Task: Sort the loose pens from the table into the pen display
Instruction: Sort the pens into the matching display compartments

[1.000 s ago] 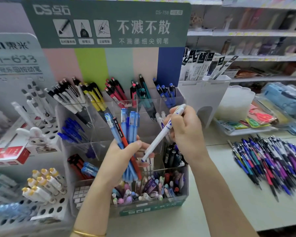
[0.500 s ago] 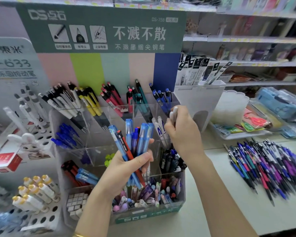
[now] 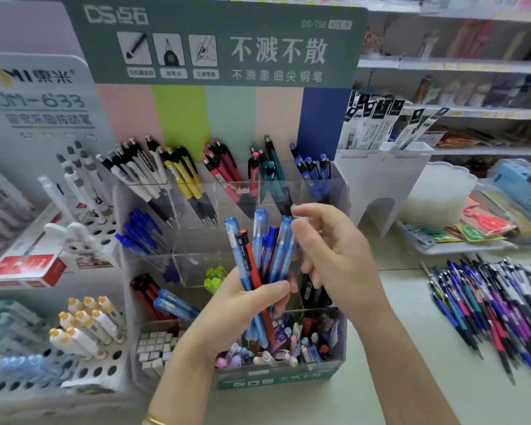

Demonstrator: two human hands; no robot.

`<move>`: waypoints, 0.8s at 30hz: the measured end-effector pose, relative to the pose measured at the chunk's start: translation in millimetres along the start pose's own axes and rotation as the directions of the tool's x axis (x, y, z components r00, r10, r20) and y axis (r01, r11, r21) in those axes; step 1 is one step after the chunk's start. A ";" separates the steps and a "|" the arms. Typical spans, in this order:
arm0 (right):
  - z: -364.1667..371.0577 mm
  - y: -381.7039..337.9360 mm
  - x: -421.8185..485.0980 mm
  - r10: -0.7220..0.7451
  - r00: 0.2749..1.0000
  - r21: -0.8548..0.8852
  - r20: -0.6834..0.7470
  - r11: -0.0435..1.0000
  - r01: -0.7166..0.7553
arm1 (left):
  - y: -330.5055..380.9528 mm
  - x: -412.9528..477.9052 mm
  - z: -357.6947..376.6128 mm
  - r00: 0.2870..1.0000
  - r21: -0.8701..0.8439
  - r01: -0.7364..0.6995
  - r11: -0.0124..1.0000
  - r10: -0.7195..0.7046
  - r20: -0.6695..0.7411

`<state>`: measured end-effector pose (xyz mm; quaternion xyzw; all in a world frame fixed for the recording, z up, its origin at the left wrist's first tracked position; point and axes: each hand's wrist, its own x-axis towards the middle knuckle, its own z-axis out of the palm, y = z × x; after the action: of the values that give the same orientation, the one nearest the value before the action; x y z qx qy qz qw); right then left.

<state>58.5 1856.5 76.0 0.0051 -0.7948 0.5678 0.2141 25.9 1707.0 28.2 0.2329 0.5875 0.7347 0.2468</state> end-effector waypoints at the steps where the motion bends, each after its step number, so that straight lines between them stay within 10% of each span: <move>1: 5.2 -1.7 -2.4 0.016 0.997 -0.024 0.079 1.000 -0.014 | 1.6 -2.8 0.2 1.000 0.020 0.005 1.000 -0.005 -0.006; 24: 89.6 -9.4 -35.6 0.194 0.937 0.329 0.290 0.899 -0.288 | 12.0 -96.7 -60.2 0.945 -0.267 0.094 0.959 -0.170 -0.279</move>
<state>63.2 1763.7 48.5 0.0173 -0.6898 0.7229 0.0351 61.2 1598.1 22.8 0.0459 0.5351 0.8112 0.2315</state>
